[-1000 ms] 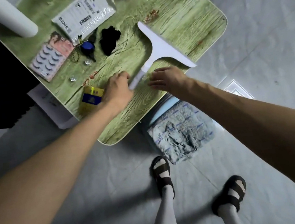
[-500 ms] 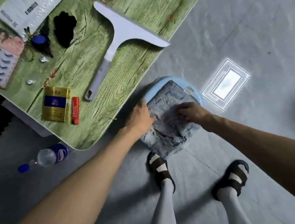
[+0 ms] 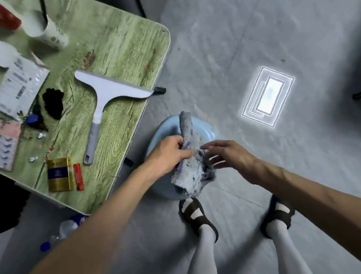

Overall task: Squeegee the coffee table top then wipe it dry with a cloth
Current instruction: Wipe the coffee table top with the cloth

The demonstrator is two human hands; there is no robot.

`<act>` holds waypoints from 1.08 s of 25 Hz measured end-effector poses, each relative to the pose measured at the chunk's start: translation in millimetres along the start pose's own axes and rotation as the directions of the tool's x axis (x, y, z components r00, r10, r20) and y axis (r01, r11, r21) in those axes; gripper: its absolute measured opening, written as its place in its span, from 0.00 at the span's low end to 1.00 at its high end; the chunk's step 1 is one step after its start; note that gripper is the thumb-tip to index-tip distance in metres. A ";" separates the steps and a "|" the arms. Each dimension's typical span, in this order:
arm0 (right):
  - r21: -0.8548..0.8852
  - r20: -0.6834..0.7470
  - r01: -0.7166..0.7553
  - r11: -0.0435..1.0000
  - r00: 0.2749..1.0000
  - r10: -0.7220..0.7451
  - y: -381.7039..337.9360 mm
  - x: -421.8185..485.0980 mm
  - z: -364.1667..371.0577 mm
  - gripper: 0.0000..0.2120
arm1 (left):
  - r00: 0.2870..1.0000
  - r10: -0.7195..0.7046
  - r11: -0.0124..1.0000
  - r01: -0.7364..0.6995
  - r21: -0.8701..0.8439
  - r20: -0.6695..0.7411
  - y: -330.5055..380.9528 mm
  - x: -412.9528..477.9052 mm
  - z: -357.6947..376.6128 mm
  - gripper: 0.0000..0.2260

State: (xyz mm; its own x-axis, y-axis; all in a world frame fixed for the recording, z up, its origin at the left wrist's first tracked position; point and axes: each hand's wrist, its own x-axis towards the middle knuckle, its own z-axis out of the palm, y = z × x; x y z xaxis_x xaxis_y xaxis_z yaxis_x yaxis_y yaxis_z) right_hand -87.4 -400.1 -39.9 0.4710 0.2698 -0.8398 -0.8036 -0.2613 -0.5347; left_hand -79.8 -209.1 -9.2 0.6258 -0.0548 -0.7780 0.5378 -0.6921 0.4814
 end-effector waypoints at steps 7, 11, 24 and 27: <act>0.521 0.088 0.067 0.851 0.987 -0.131 -100.9 -192.8 -121.0 0.16 | 0.927 0.376 0.872 -0.352 0.339 -0.004 258.7 -119.1 -19.7 0.12; 0.547 -0.009 0.223 0.807 0.965 -0.261 -166.5 -318.5 -219.4 0.14 | 0.856 0.511 0.757 -0.494 0.427 0.084 414.3 -197.6 7.0 0.09; 0.475 -0.650 0.393 0.787 0.760 0.014 -91.5 -469.2 -512.7 0.09 | 0.806 0.444 0.813 -0.546 0.204 0.391 692.8 -195.9 197.2 0.06; 0.575 -0.693 0.370 0.730 0.695 0.193 -46.1 -461.0 -573.3 0.09 | 0.787 0.424 0.775 -0.572 0.269 0.449 735.5 -140.5 244.5 0.10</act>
State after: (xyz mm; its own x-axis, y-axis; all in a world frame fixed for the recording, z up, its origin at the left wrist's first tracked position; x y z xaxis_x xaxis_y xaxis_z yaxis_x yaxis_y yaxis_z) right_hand -58.9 -1043.7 318.2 0.4239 -0.5054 -0.7516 -0.6211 0.4417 -0.6474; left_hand 89.8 -886.5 355.5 0.4671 -0.6596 -0.5889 -0.0928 -0.6989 0.7092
